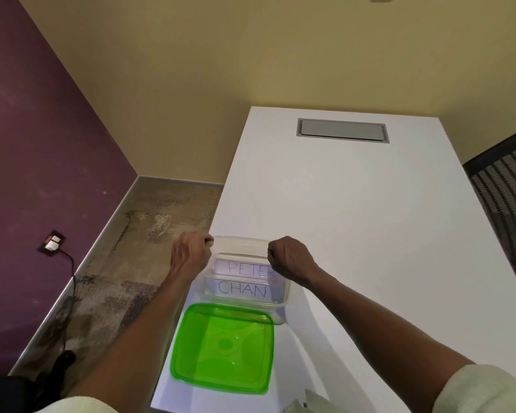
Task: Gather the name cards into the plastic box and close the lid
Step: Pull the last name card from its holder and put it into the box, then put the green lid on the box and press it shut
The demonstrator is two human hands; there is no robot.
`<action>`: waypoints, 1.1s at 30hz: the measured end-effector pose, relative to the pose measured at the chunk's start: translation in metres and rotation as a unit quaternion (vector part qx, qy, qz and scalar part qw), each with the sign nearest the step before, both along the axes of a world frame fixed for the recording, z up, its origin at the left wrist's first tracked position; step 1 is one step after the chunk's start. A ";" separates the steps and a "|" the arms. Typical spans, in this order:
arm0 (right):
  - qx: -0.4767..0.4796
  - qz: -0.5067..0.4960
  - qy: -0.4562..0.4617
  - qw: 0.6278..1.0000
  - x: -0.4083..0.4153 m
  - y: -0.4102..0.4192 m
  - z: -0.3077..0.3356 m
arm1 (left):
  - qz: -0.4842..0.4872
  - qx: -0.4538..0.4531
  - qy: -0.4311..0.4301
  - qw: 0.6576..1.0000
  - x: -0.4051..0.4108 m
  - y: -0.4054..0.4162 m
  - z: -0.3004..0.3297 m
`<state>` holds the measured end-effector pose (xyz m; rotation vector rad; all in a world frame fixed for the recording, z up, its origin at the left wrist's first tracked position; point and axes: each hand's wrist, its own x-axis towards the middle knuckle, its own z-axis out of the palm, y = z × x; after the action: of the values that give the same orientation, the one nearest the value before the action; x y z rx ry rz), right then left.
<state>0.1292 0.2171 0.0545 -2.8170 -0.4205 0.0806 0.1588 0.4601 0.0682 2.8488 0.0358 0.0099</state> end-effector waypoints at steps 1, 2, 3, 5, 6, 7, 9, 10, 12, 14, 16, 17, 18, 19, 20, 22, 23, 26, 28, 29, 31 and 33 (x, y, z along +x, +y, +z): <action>0.017 -0.027 -0.002 0.999 -0.003 -0.003 0.001 | 0.028 -0.018 -0.003 0.999 -0.001 0.002 -0.001; 0.033 -0.055 -0.004 0.998 -0.006 -0.006 0.001 | 0.056 -0.036 -0.001 0.998 -0.003 0.005 -0.001; 0.050 -0.084 -0.005 0.995 -0.009 -0.010 0.000 | 0.086 -0.054 0.005 0.995 -0.005 0.007 -0.002; 0.069 -0.135 -0.002 0.989 -0.015 -0.018 -0.005 | 0.138 -0.088 0.024 0.986 -0.009 0.013 -0.007; 0.067 -0.149 0.009 0.987 -0.018 -0.022 -0.009 | 0.159 -0.104 0.037 0.981 -0.011 0.015 -0.010; 0.064 -0.161 0.028 0.985 -0.021 -0.025 -0.013 | 0.176 -0.117 0.051 0.976 -0.013 0.017 -0.012; 0.078 -0.198 0.079 0.974 -0.024 -0.028 -0.019 | 0.192 -0.145 0.084 0.967 -0.016 0.020 -0.017; 0.095 -0.225 0.109 0.964 -0.024 -0.028 -0.020 | 0.192 -0.161 0.101 0.963 -0.017 0.021 -0.020; 0.136 -0.277 0.176 0.935 -0.023 -0.028 -0.024 | 0.201 -0.186 0.140 0.951 -0.016 0.023 -0.025; 0.181 -0.305 0.226 0.907 -0.025 -0.026 -0.028 | 0.225 -0.221 0.178 0.932 -0.016 0.021 -0.029; 0.227 -0.330 0.252 0.881 -0.029 -0.024 -0.033 | 0.229 -0.241 0.197 0.923 -0.015 0.020 -0.032; 0.243 -0.339 0.259 0.871 -0.030 -0.022 -0.035 | 0.226 -0.240 0.203 0.922 -0.015 0.019 -0.033; 0.254 -0.347 0.262 0.864 -0.031 -0.021 -0.036 | 0.224 -0.235 0.203 0.924 -0.016 0.019 -0.035; 0.265 -0.354 0.263 0.857 -0.032 -0.020 -0.038 | 0.221 -0.230 0.198 0.927 -0.017 0.019 -0.037; 0.279 -0.363 0.264 0.849 -0.033 -0.020 -0.038 | 0.217 -0.226 0.189 0.931 -0.018 0.020 -0.039; 0.312 -0.374 0.263 0.833 -0.034 -0.020 -0.040 | 0.215 -0.227 0.172 0.934 -0.019 0.023 -0.043; 0.325 -0.377 0.263 0.827 -0.034 -0.021 -0.041 | 0.216 -0.227 0.167 0.935 -0.020 0.024 -0.044; 0.330 -0.375 0.259 0.827 -0.033 -0.023 -0.042 | 0.231 -0.252 0.162 0.926 -0.018 0.024 -0.047; 0.332 -0.378 0.254 0.826 -0.032 -0.027 -0.042 | 0.247 -0.271 0.162 0.916 -0.016 0.021 -0.047; 0.334 -0.379 0.250 0.826 -0.031 -0.030 -0.042 | 0.255 -0.282 0.162 0.911 -0.015 0.019 -0.047; 0.339 -0.381 0.241 0.825 -0.031 -0.037 -0.040 | 0.273 -0.312 0.157 0.896 -0.013 0.011 -0.046; 0.347 -0.385 0.232 0.823 -0.033 -0.048 -0.038 | 0.281 -0.340 0.154 0.884 -0.011 0.000 -0.044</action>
<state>0.0958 0.1688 0.0166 -1.9405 0.6784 0.3459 0.1483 0.4605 0.0240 2.0218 0.7675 -0.2762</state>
